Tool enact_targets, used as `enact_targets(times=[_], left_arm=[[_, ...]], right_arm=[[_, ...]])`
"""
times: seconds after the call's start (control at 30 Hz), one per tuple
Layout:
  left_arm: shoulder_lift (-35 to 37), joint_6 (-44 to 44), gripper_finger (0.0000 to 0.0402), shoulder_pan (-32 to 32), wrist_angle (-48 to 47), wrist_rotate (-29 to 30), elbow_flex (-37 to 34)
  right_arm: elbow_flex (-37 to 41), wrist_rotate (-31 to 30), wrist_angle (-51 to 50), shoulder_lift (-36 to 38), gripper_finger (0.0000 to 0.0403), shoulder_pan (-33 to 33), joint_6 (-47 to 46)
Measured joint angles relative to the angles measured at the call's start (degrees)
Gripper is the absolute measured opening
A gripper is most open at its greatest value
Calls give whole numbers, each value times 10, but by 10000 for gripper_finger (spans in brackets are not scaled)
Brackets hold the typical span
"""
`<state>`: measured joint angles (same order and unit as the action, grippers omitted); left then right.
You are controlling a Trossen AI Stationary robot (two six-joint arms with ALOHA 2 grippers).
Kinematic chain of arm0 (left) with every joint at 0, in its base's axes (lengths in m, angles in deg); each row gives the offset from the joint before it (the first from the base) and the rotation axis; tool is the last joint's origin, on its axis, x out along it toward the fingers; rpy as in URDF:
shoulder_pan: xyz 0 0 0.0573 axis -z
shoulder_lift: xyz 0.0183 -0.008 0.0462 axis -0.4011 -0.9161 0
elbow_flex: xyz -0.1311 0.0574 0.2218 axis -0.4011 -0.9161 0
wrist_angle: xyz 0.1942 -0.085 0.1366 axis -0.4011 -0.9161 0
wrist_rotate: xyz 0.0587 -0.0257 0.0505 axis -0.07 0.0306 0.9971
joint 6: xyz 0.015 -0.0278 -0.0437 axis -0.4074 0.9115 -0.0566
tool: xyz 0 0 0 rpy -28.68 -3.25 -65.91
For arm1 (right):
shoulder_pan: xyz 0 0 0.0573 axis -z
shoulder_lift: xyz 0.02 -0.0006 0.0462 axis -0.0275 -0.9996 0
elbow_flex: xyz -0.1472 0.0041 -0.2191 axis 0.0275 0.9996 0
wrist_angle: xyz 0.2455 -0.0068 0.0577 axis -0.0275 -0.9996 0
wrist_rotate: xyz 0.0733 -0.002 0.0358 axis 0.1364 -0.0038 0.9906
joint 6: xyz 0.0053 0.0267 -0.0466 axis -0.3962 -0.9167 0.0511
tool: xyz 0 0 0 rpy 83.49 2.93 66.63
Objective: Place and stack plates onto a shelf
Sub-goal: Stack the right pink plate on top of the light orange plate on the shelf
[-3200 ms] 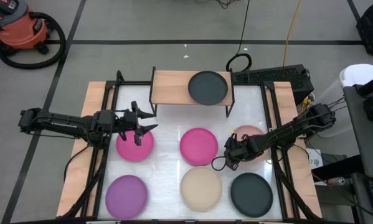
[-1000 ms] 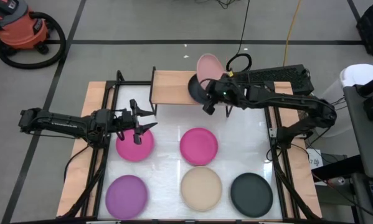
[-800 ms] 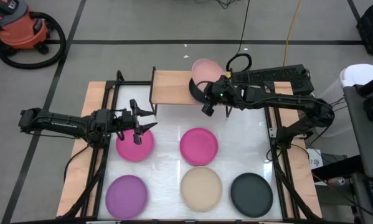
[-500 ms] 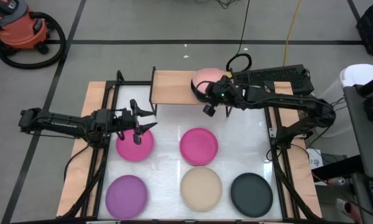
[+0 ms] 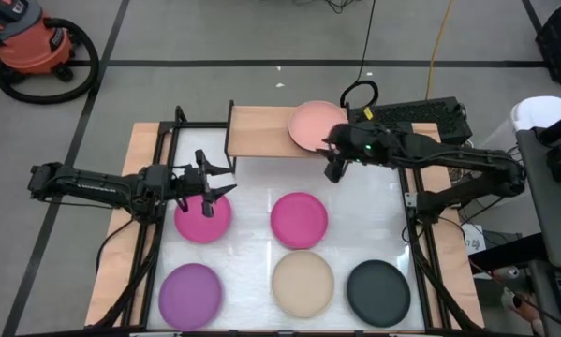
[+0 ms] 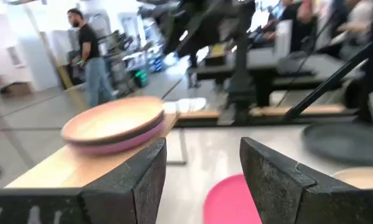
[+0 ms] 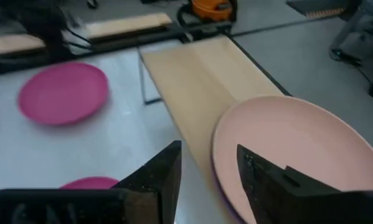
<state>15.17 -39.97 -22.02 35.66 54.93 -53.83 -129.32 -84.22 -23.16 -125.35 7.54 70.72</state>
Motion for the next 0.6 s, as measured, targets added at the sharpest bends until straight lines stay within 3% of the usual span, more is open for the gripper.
enact_targets(times=[0.13,0.37,0.6], left_arm=[[0,-7,209,0,-15,62,0],[0,-7,209,0,-3,67,0],[0,-8,209,-1,-25,67,0]], right_arm=[[18,1,7,30,139,-39,-11],[111,0,38,69,139,-101,-30],[302,0,264,108,139,-165,-29]])
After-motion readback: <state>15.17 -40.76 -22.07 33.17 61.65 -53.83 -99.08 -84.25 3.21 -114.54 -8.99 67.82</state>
